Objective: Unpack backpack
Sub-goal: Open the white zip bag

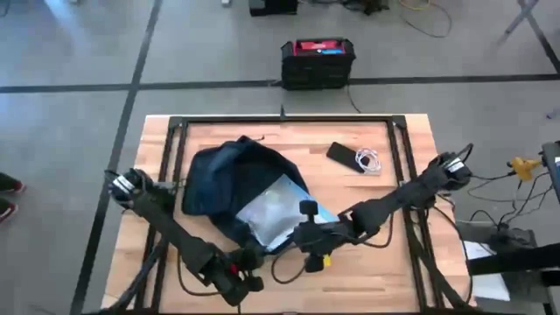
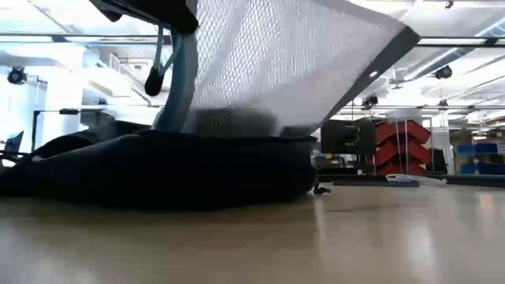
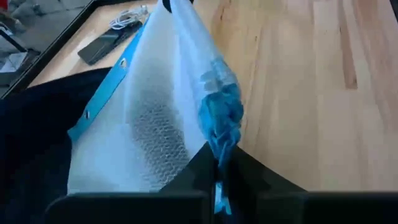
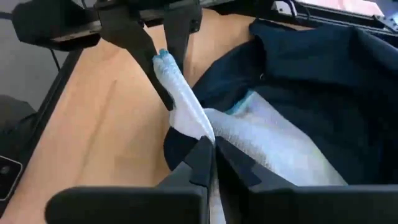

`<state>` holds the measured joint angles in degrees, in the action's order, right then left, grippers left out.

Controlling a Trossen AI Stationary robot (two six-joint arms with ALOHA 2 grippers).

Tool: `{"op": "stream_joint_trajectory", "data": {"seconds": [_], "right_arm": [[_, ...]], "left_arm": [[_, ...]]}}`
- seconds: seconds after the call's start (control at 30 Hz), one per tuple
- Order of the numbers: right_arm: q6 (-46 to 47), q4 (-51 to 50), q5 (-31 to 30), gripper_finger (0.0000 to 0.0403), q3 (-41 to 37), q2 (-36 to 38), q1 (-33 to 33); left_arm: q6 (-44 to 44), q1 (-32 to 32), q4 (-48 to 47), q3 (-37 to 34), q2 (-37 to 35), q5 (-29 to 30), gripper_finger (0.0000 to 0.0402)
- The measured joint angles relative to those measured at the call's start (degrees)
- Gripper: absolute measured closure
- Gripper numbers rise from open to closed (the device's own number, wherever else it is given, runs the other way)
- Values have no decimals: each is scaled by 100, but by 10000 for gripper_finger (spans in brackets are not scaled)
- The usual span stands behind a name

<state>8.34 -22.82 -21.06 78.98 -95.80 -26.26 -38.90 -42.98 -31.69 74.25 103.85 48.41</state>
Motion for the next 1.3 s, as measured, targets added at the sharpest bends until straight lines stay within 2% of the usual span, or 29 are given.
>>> {"op": "stream_joint_trajectory", "data": {"seconds": [0.3,0.53,0.6,0.67,0.87,1.0,1.2,1.3], "right_arm": [[-35,9,-49,403,0,8,0],[5,-56,-258,402,18,75,3],[-7,-78,-229,402,19,63,4],[-33,-76,-108,402,13,43,-11],[-84,411,902,395,13,-92,-66],[-123,451,950,352,13,-346,-96],[-85,771,756,242,2,-715,-81],[-160,1009,650,200,4,-784,-72]], "left_arm": [[-6,-4,-158,-8,4,-56,393],[1,-42,-345,-48,48,-678,393],[-2,-29,-336,-42,30,-643,393],[-8,-14,-299,-32,24,-566,393],[-4,-10,-283,-32,24,-373,393],[0,2,-229,-28,24,-329,393],[1,2,-183,-26,24,-308,393],[1,11,-174,-26,24,-305,393]]}}
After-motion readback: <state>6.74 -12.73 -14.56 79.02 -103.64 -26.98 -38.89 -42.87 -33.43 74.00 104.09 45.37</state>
